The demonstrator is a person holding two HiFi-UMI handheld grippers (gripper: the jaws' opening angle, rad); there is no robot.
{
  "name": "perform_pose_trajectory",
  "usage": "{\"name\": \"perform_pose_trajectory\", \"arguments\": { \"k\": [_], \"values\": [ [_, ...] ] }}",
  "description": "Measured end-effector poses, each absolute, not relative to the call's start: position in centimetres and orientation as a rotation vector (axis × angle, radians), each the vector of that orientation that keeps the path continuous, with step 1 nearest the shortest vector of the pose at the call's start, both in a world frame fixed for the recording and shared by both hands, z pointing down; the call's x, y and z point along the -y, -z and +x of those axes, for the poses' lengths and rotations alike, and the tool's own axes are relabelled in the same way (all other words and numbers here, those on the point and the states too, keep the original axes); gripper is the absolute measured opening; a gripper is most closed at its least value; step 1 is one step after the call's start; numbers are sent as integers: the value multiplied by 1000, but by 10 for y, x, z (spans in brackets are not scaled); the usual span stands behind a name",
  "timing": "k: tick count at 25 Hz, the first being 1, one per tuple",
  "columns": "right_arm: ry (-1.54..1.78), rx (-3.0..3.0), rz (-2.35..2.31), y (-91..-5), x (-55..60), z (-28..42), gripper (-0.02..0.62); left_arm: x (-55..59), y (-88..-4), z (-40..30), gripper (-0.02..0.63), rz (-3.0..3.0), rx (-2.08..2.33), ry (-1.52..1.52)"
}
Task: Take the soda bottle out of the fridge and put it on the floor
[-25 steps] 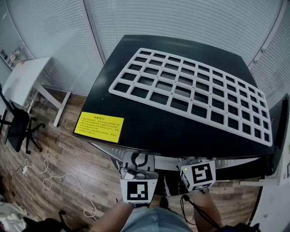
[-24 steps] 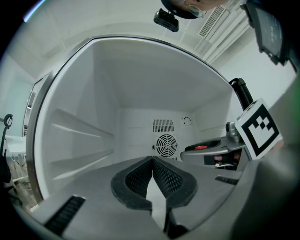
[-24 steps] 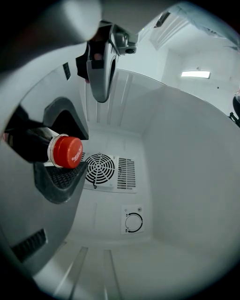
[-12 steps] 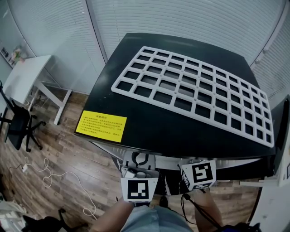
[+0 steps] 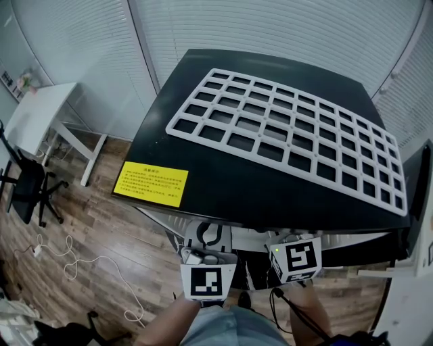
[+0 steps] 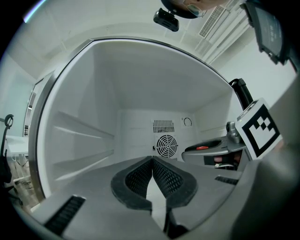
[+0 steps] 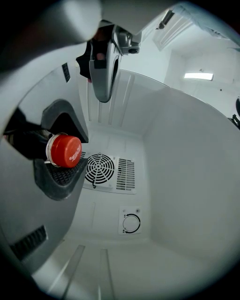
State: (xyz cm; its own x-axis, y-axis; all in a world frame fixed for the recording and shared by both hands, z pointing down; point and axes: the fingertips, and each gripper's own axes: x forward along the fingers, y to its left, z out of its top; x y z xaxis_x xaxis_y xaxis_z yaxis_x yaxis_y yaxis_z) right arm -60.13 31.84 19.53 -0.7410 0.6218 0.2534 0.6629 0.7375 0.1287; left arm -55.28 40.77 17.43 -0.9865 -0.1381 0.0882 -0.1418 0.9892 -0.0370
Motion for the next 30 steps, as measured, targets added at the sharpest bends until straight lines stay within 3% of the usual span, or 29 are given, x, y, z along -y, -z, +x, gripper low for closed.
{"name": "perform_pose_trajectory", "arguments": {
  "k": [5, 10, 30],
  "values": [
    [332, 2744, -1012, -180, -358, -592, 112, -449, -159, -545, 18, 214, 3057, -63],
    [310, 2761, -1006, -200, -339, -592, 109, -433, -180, -546, 18, 208, 3060, -56],
    [318, 2820, -998, -135, -329, -512, 109, -405, -126, -486, 18, 343, 3104, -101]
  ]
}}
